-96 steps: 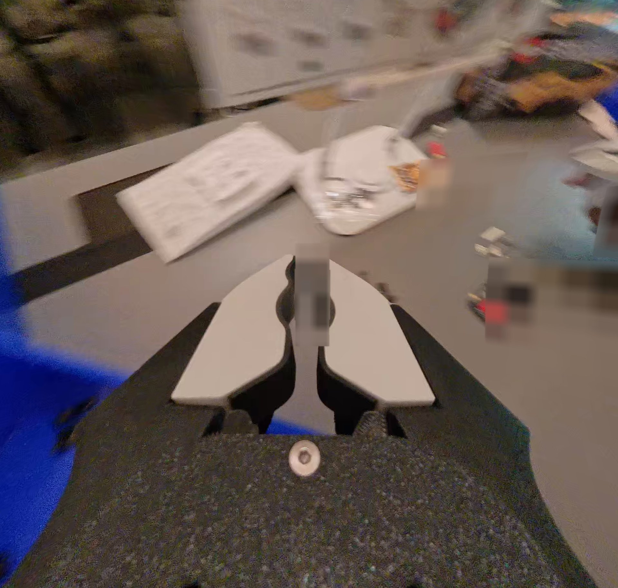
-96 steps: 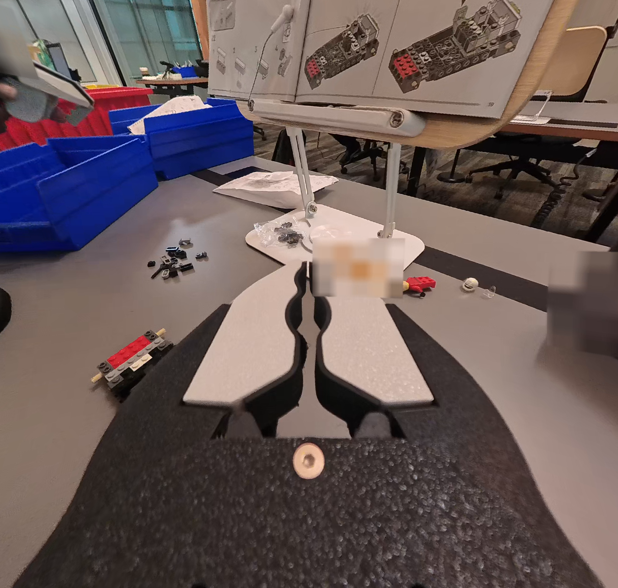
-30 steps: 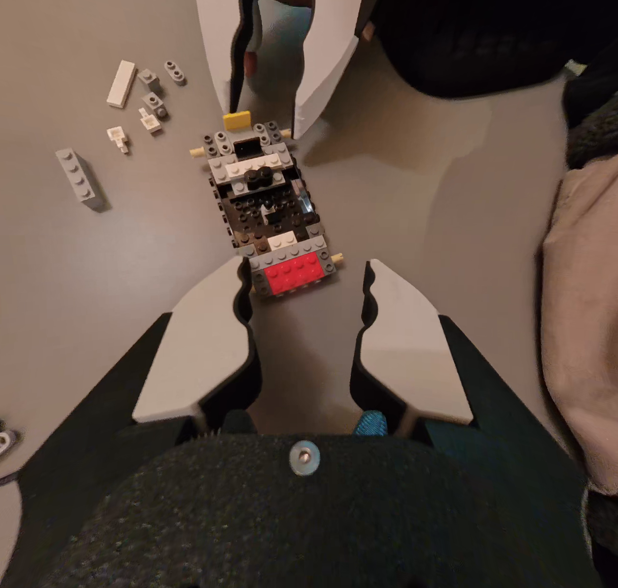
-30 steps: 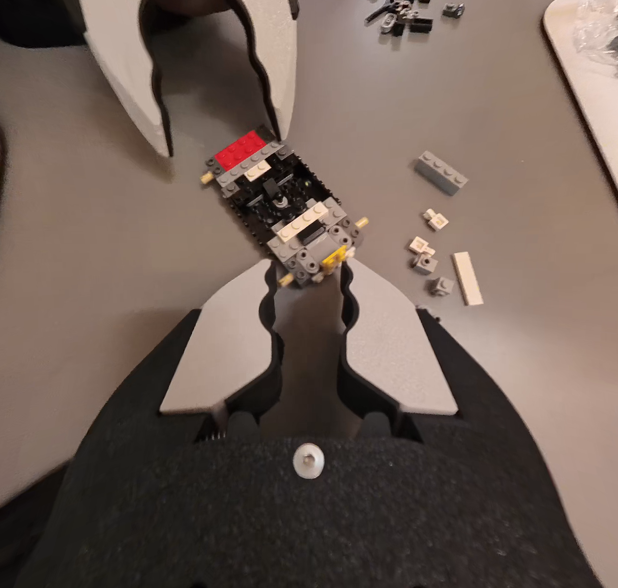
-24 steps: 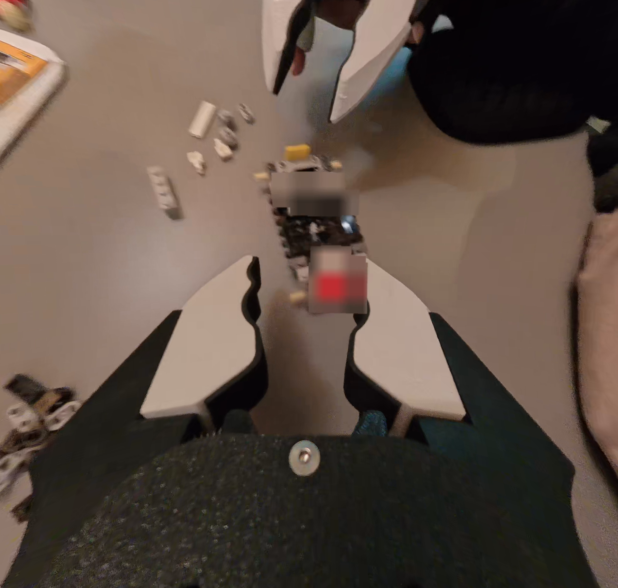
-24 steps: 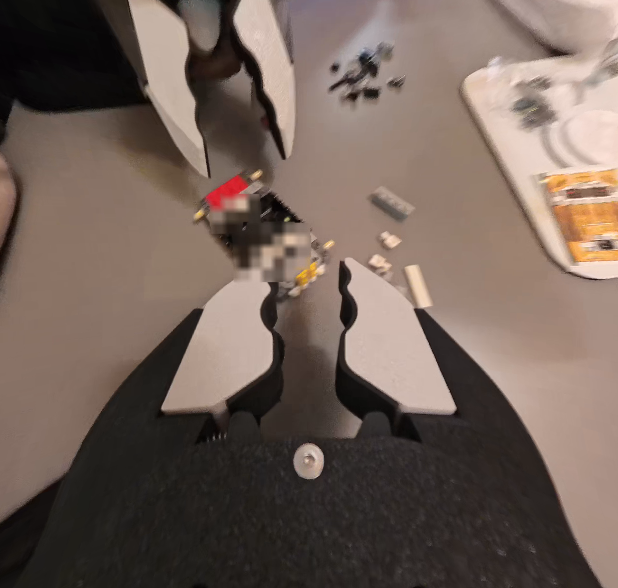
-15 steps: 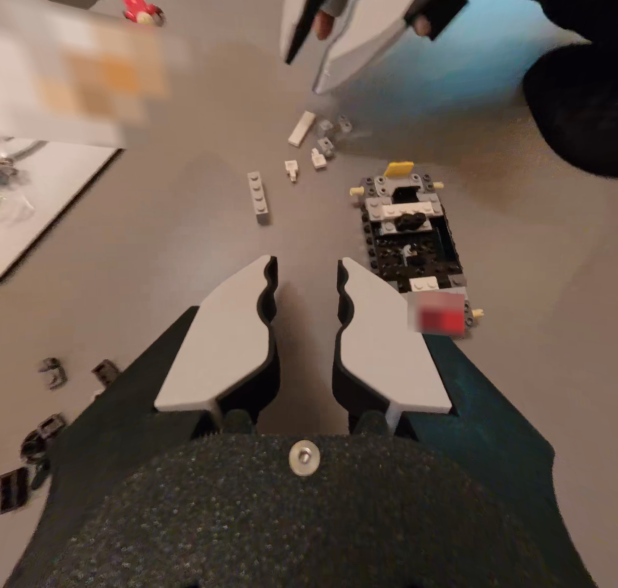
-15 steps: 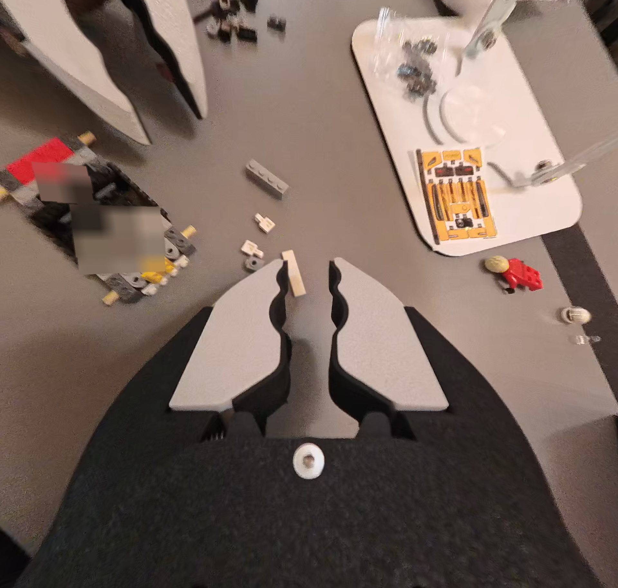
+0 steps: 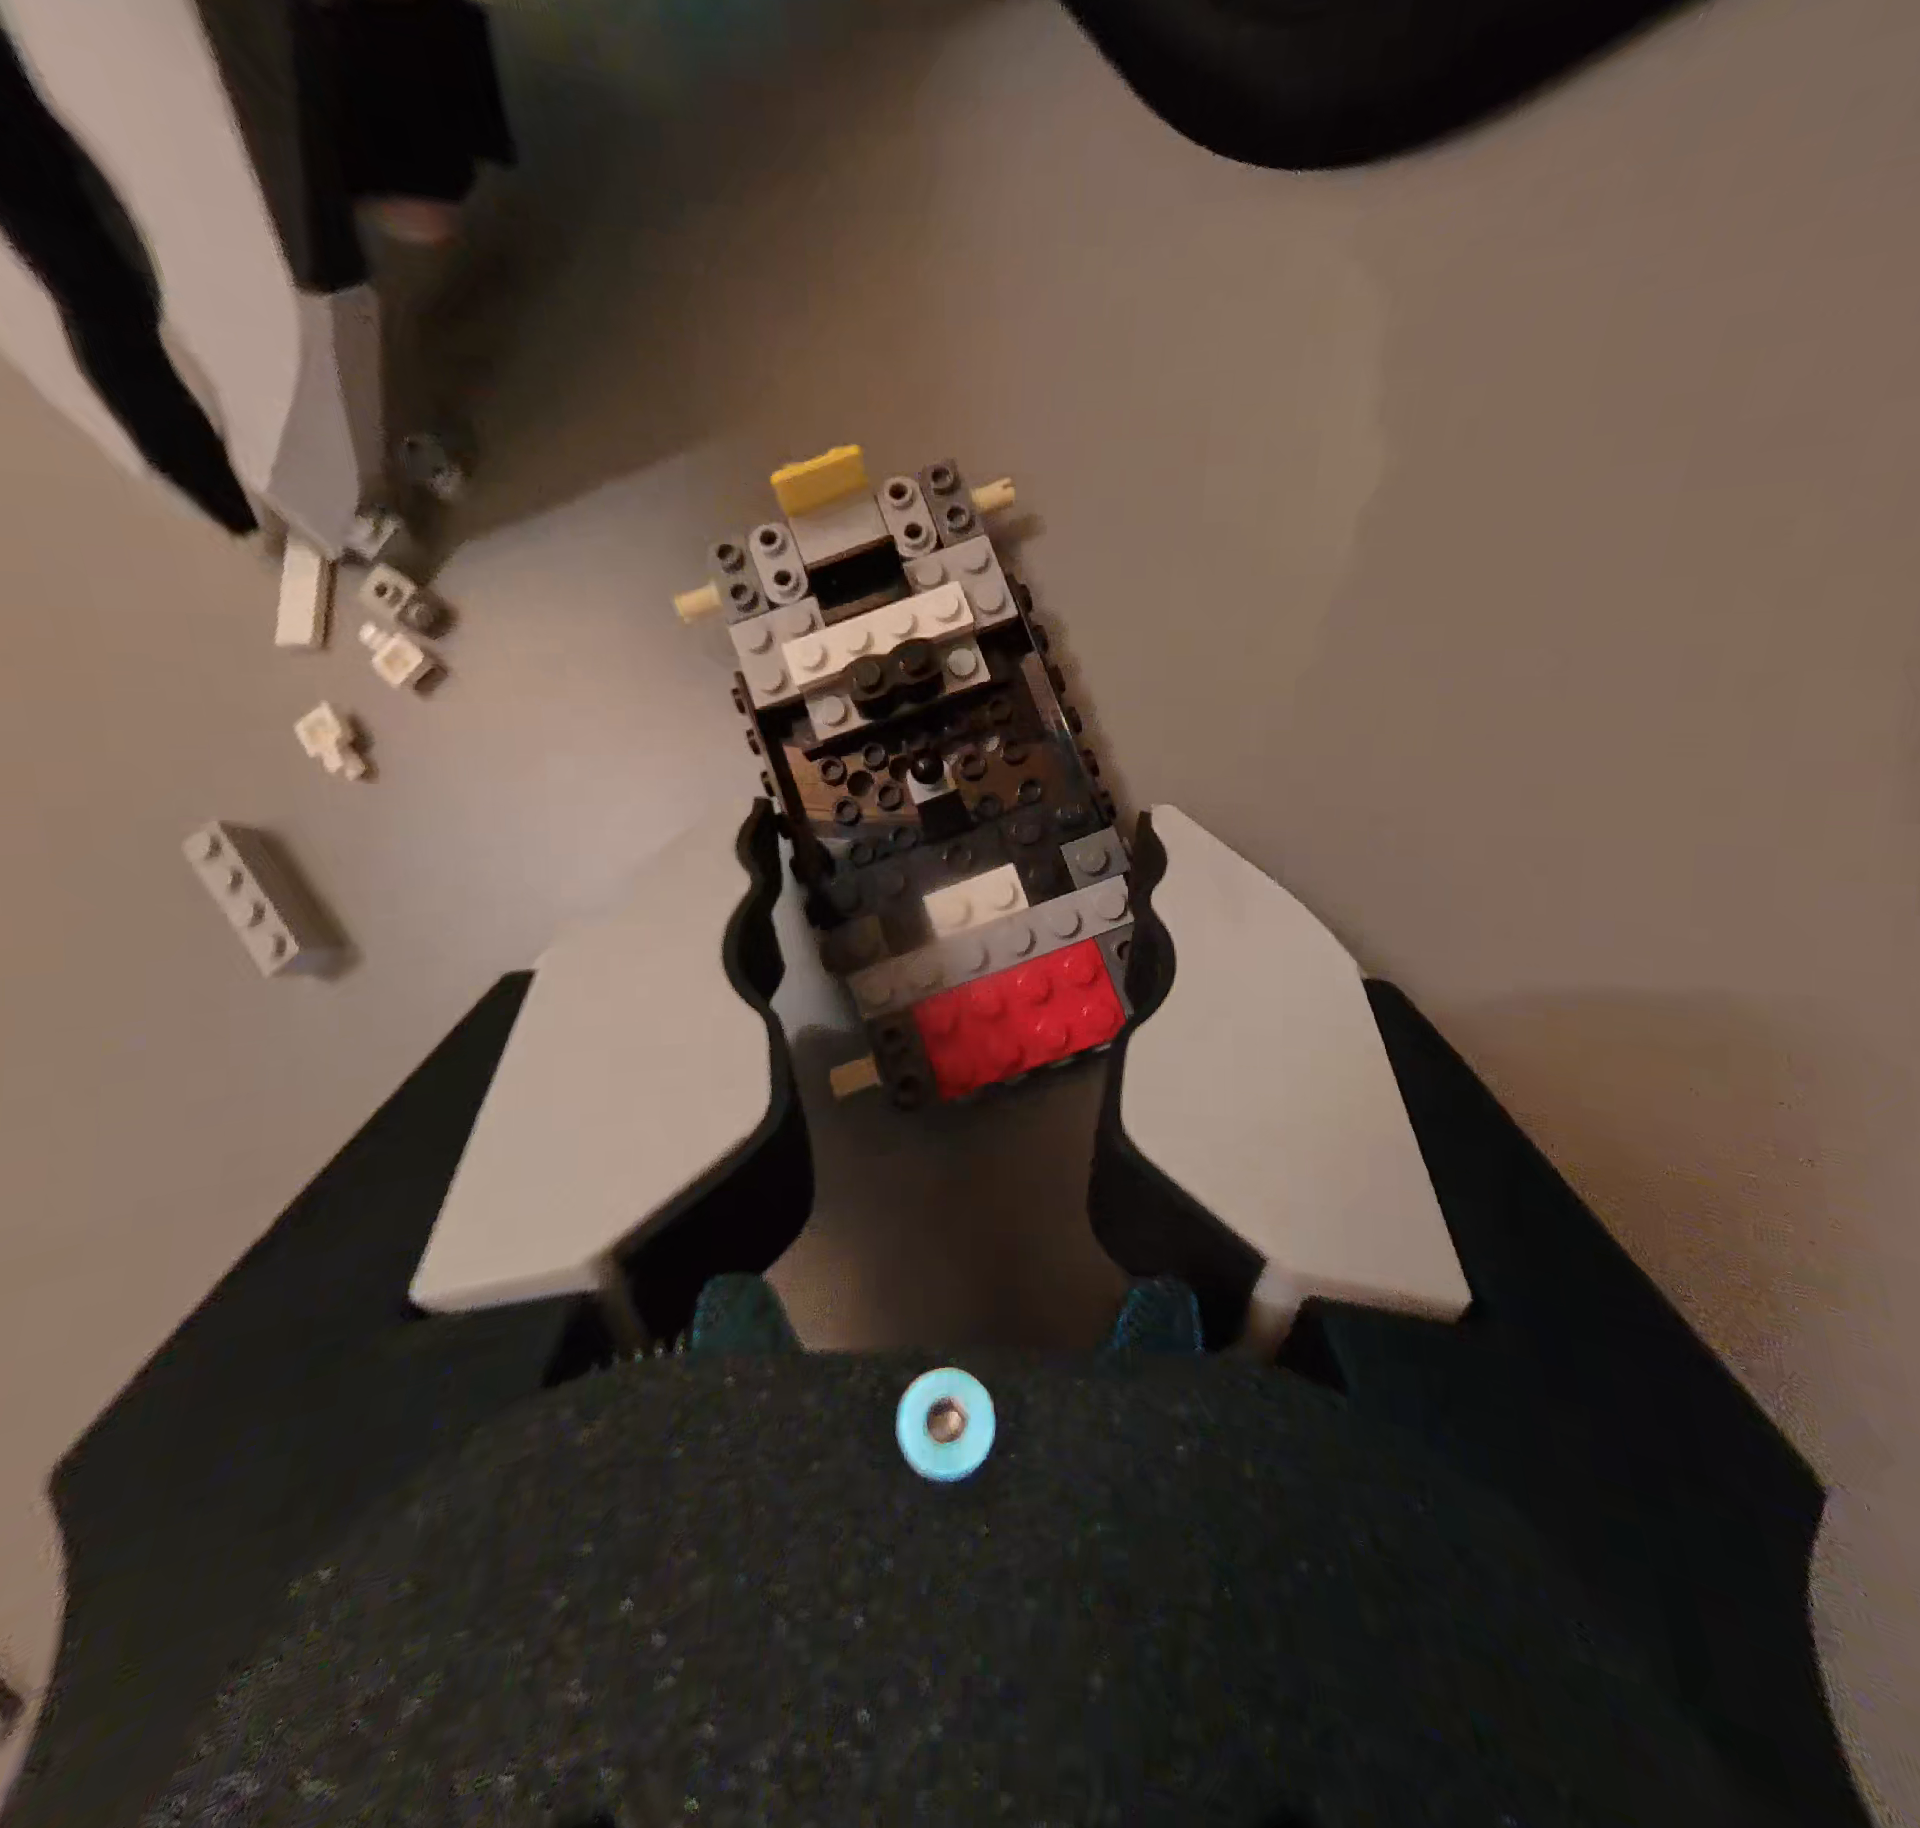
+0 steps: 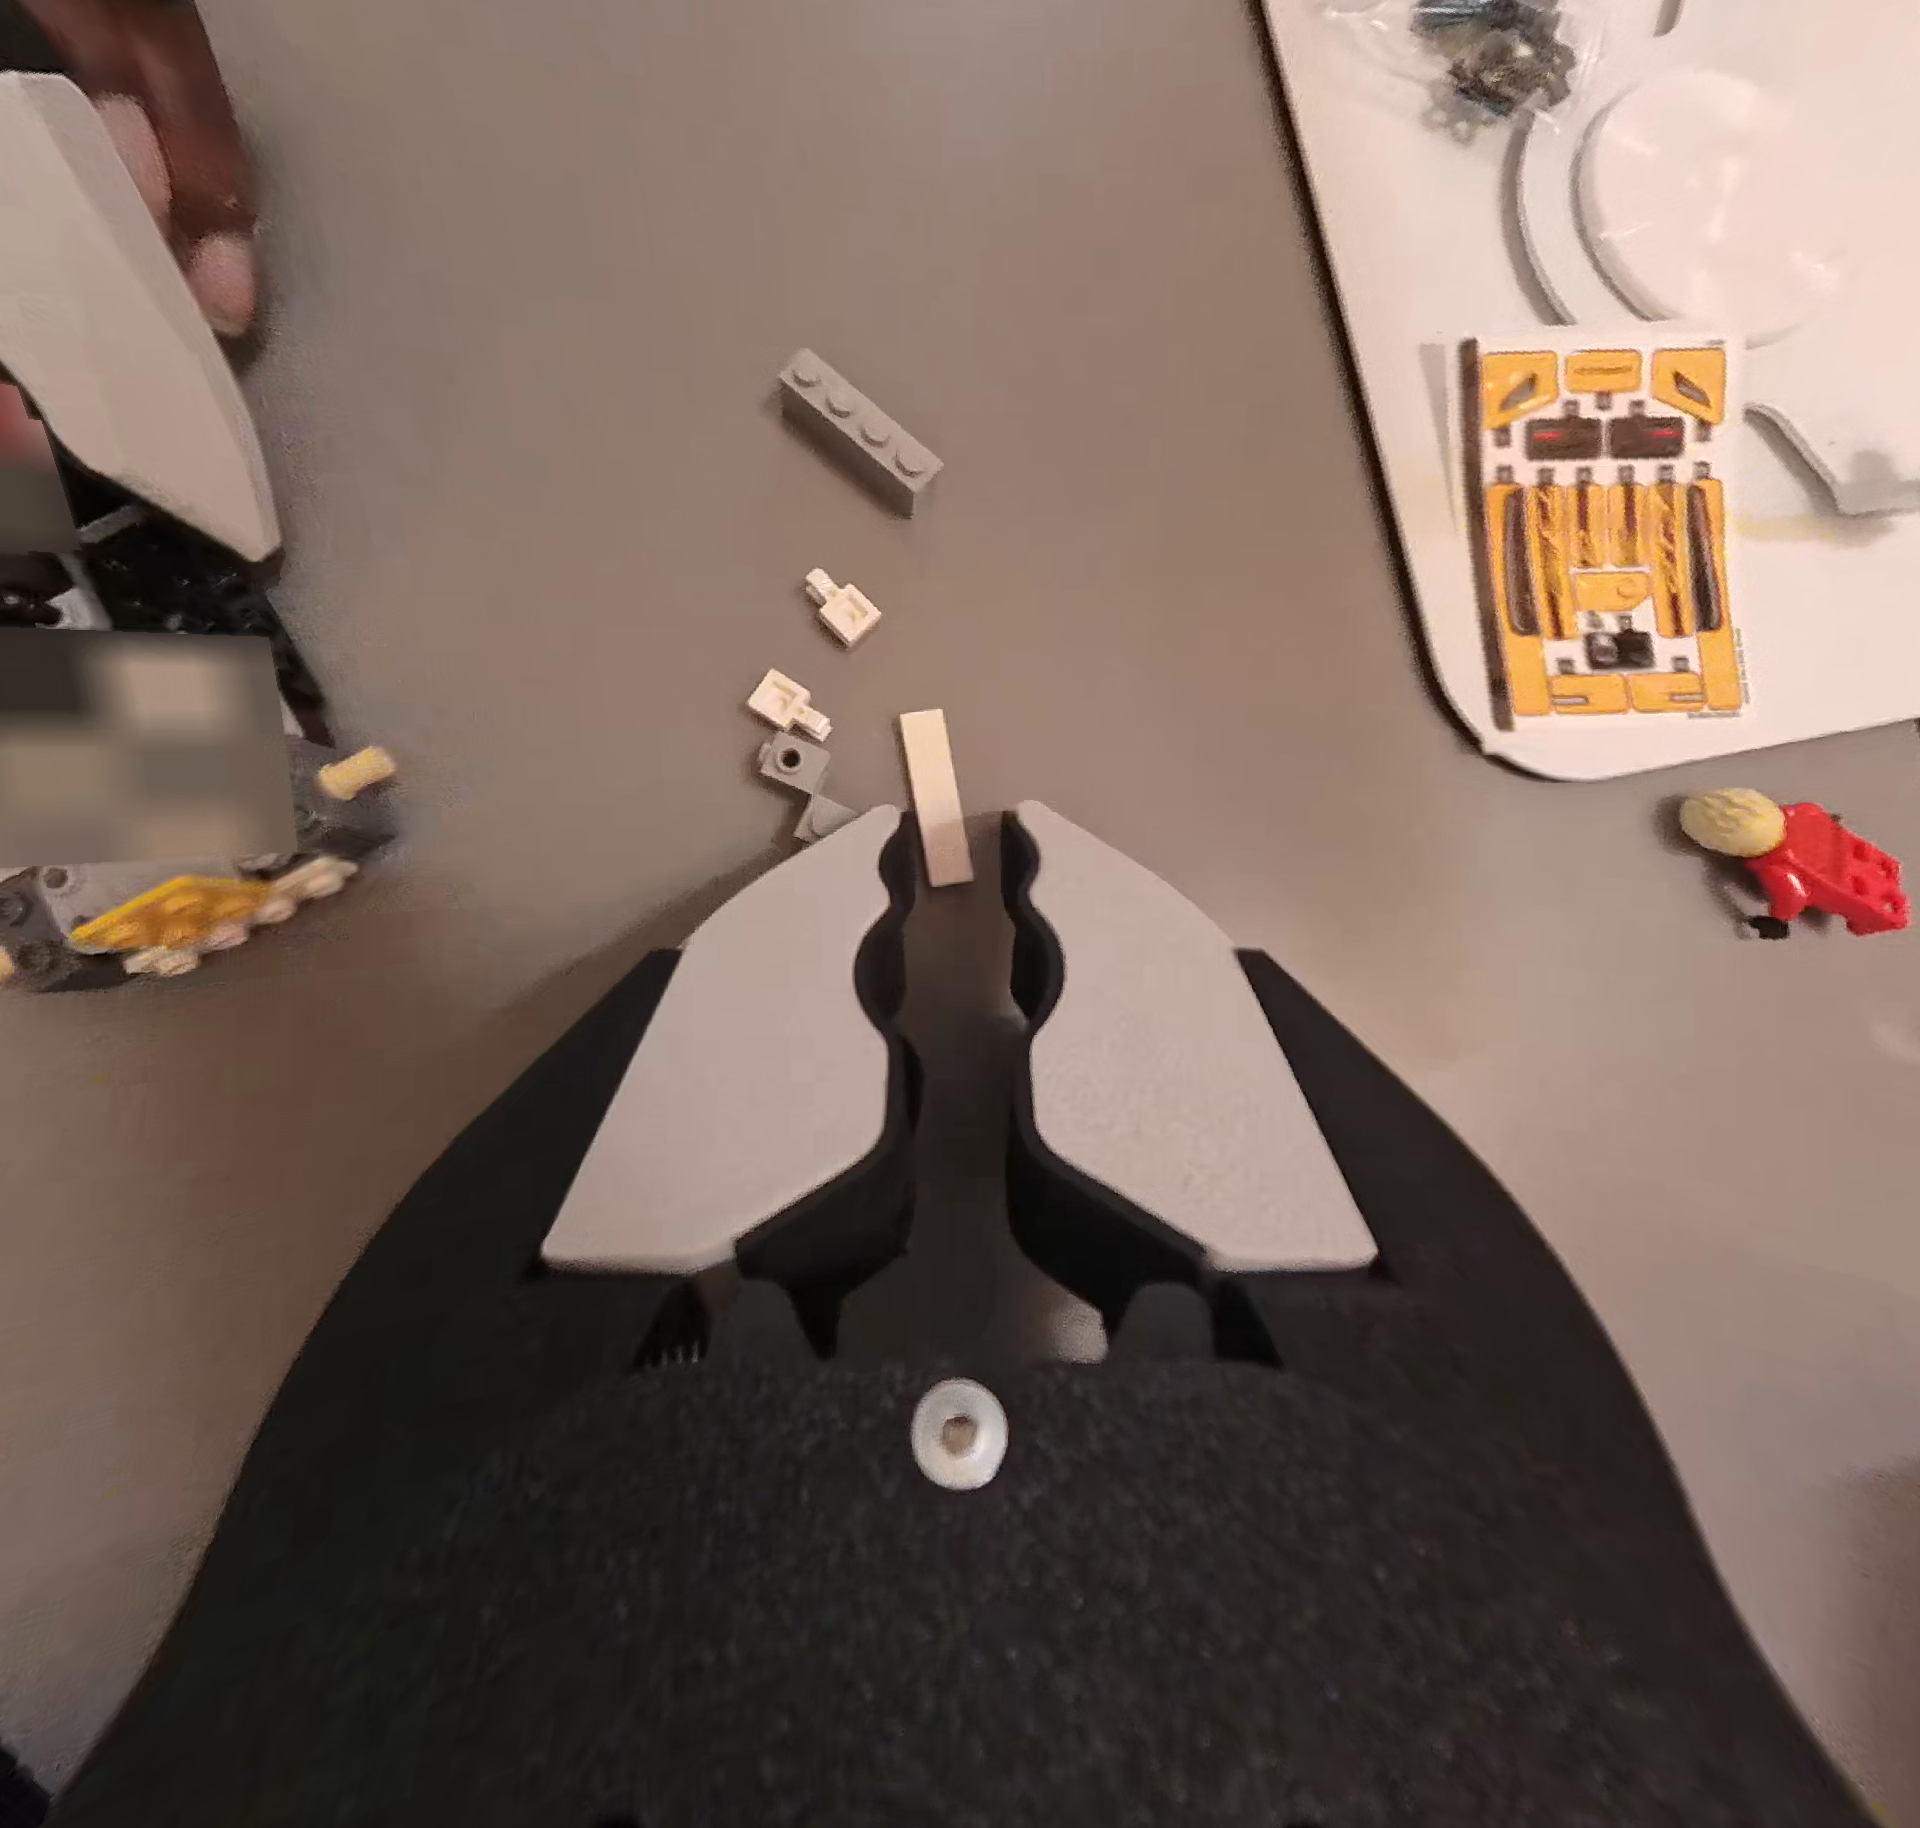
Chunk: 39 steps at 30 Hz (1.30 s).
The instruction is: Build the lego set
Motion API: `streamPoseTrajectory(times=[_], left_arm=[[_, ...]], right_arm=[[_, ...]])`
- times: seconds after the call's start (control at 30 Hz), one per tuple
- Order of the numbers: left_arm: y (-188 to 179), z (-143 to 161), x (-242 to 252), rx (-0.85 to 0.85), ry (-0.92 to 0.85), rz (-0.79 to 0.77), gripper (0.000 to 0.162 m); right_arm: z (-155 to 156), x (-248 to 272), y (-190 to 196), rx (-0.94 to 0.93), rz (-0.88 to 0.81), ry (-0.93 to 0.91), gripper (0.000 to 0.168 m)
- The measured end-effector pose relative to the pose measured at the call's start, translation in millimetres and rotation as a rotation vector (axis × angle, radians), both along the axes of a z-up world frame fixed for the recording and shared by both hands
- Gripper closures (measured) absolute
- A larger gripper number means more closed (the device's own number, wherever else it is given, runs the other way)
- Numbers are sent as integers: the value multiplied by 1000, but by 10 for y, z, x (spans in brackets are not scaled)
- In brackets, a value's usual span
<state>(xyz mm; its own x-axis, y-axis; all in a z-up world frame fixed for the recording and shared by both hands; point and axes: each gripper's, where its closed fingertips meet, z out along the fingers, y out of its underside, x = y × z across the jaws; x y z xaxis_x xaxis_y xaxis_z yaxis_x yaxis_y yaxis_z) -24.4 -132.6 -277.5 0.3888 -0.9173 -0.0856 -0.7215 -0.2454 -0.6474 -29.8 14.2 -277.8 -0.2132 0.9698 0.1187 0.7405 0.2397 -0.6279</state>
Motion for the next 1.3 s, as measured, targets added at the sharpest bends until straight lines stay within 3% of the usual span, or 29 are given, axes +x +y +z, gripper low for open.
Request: streamPoseTrajectory(times=[0.1,0.2,0.33,0.47,0.63,0.7,0.73,0.93,1.3], left_arm=[[-42,26,3,4,-16,-83,97],[33,236,-92,-45,-171,-32,94],[592,397,-514,3,-294,292,108],[971,169,-724,-5,-195,459,103],[1126,-19,-689,-35,-74,465,122],[1135,-28,-684,-55,-69,465,149],[1122,-29,-676,-52,-65,450,155],[742,29,-434,-149,-131,234,155],[544,-27,-353,-101,-74,100,154]], right_arm=[[-12,-17,-43,-15,40,-65,161],[-21,-16,-48,-57,57,-139,161],[-20,-29,-43,-74,72,-125,162],[132,-63,-32,-80,61,-32,162],[441,-78,-67,-101,60,116,162],[476,-78,-124,-118,78,137,162],[479,-82,-155,-122,89,141,162],[464,-174,-507,-130,202,117,162],[151,-235,-878,-53,319,-48,162]])
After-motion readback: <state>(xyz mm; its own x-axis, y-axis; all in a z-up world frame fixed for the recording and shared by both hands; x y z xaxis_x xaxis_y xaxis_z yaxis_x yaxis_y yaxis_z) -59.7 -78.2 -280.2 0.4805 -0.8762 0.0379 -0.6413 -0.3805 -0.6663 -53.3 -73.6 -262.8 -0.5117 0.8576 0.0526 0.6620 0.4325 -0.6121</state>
